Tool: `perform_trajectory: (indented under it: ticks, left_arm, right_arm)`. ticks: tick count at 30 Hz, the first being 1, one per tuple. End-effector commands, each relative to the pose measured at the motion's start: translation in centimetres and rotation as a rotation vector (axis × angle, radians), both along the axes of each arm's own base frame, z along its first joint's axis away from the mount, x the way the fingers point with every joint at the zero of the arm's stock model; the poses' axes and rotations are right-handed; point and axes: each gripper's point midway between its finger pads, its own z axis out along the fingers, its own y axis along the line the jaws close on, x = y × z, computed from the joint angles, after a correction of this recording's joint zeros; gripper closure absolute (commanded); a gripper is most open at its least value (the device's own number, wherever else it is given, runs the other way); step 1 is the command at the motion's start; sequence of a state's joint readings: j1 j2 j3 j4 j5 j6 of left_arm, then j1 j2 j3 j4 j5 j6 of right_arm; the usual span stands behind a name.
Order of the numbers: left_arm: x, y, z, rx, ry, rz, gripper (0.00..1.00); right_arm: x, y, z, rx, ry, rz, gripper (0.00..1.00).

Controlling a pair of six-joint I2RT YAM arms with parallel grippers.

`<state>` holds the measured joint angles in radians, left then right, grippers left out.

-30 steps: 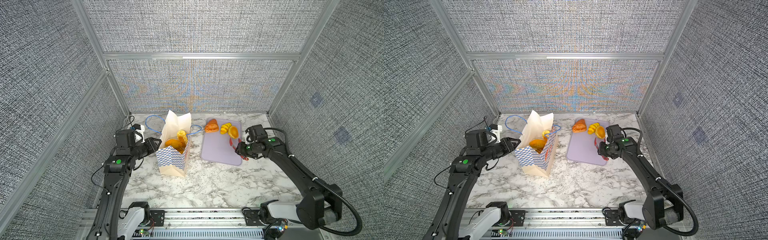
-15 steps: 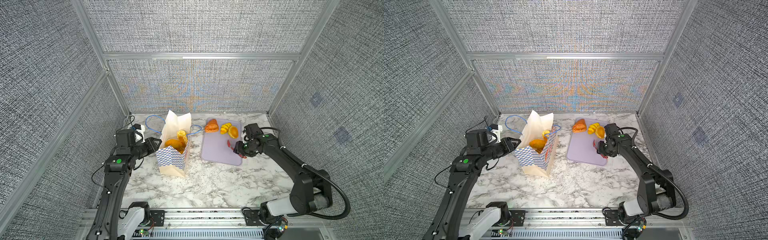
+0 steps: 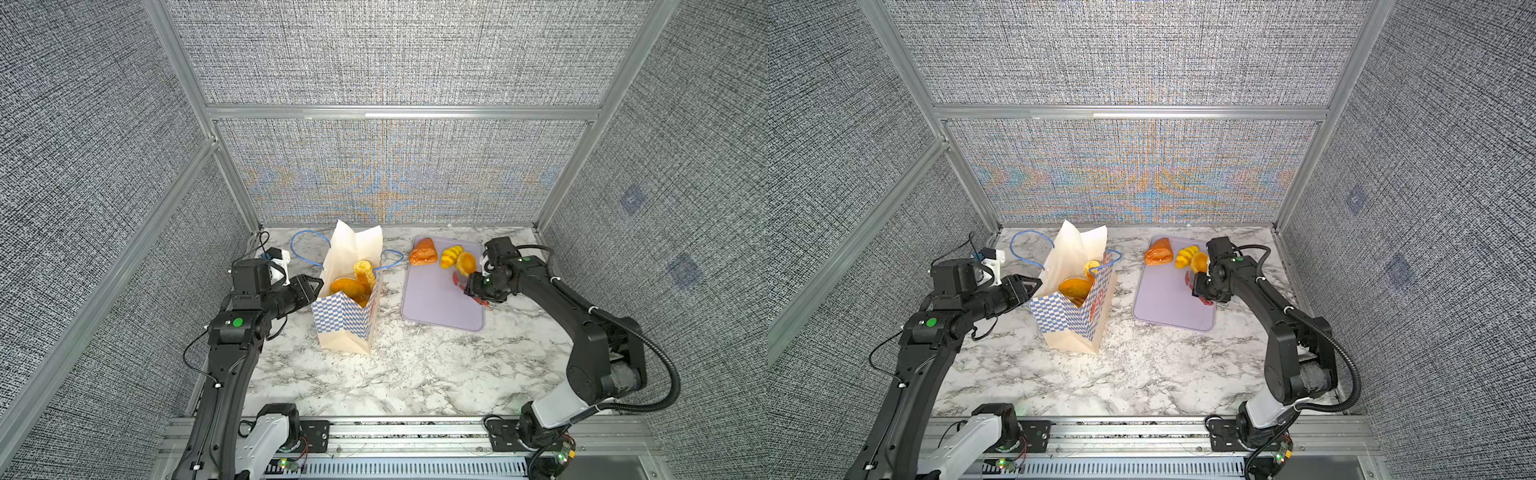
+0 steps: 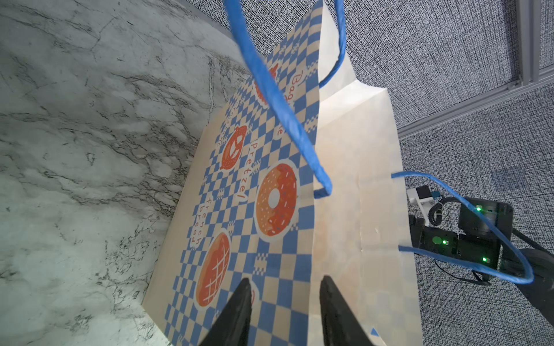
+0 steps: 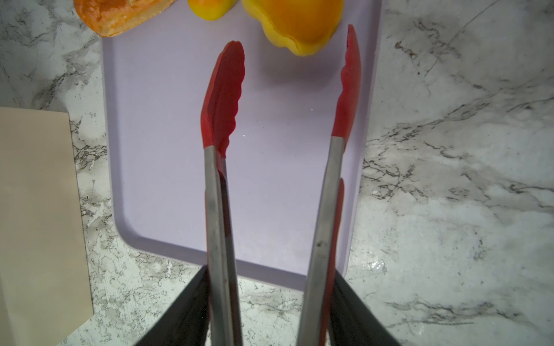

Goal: Pack bread into a paper bag
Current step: Pick up the bread from the tray.

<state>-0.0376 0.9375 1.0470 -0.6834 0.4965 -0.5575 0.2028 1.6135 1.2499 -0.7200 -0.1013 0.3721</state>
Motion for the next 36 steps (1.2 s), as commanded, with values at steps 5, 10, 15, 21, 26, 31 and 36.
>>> perform_trajectory:
  ticks: [5, 10, 15, 21, 26, 31, 36]
  left_arm:
    - [-0.2, 0.1, 0.1, 0.008, -0.002, 0.0, 0.6]
    - [-0.2, 0.1, 0.1, 0.008, -0.001, 0.002, 0.6]
    - [-0.2, 0.1, 0.2, 0.009, 0.0, 0.004, 0.6]
    - [-0.3, 0.1, 0.3, 0.009, 0.001, 0.004, 0.6]
    - [-0.3, 0.2, 0.3, 0.01, 0.0, 0.005, 0.6]
    - [-0.3, 0.1, 0.5, 0.008, -0.009, 0.004, 0.64]
    - [-0.2, 0.0, 0.5, -0.002, -0.01, 0.001, 0.7]
  right_arm:
    - [2.3, 0.0, 0.3, -0.006, -0.029, 0.012, 0.41]
    - [3.3, -0.5, 0.0, -0.004, -0.024, 0.0, 0.41]
    - [4.1, -0.5, -0.3, 0.013, -0.023, -0.001, 0.41]
    - [4.8, -0.4, -0.1, 0.024, -0.031, 0.002, 0.42]
    - [4.9, -0.4, 0.1, 0.03, -0.034, 0.003, 0.46]
    - [4.3, -0.4, 0.7, 0.039, -0.045, 0.0, 0.52]
    - [3.4, -0.3, 1.7, 0.052, -0.064, -0.003, 0.55]
